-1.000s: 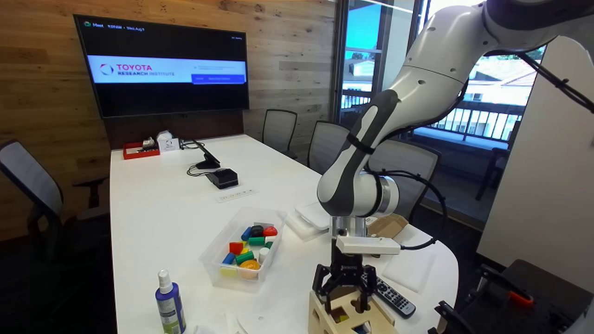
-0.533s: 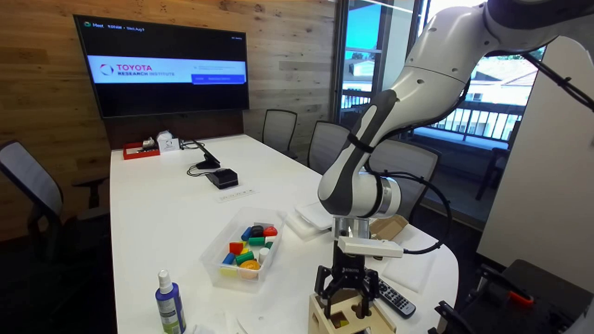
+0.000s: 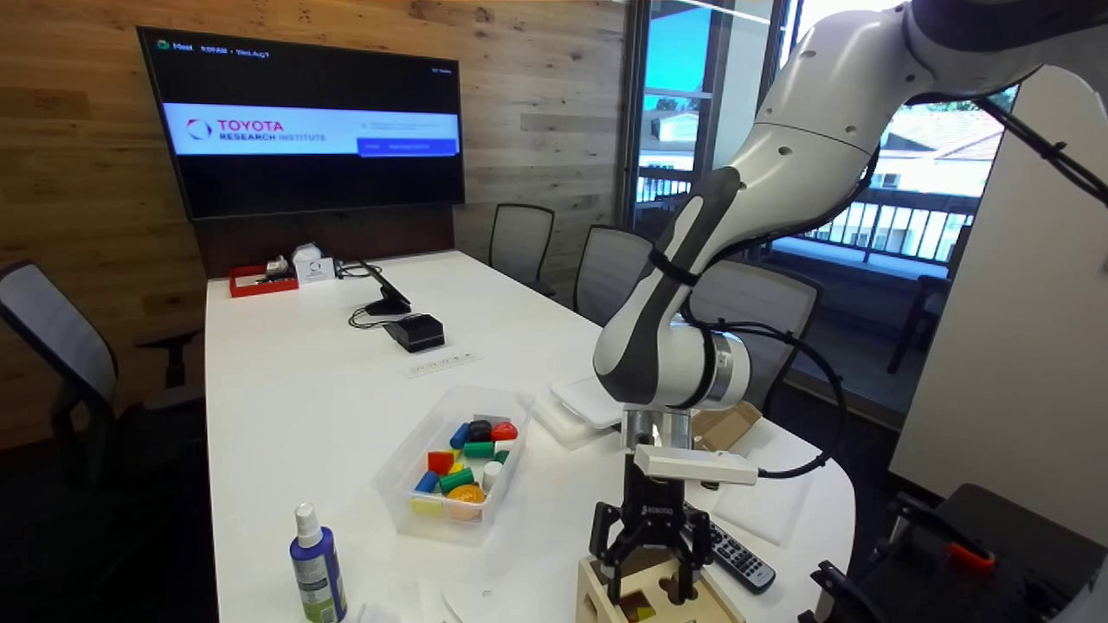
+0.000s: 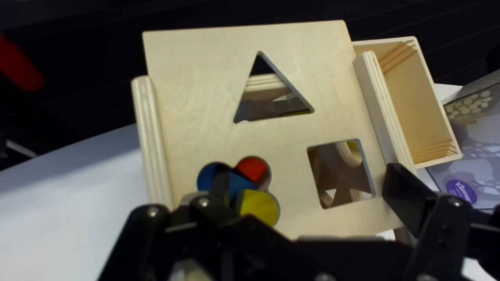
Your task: Slide the lid on the wooden toy box forwards.
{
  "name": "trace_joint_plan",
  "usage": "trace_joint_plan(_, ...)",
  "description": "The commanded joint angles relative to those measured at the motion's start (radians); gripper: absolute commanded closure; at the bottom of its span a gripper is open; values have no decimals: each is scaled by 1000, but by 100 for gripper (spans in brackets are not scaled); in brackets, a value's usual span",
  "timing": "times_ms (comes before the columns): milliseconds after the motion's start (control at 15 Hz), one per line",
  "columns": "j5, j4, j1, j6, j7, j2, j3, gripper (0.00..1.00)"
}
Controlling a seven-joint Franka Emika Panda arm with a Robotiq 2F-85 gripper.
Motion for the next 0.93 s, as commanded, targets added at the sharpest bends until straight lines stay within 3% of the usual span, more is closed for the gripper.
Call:
trace_joint_plan(0, 50, -31, -18, -60, -68, -42, 19, 0)
trace_joint_plan(467, 48, -28, -17, -128, -147, -41, 7, 0)
trace_joint_plan(867, 19, 4, 39, -98, -3, -18, -56, 0)
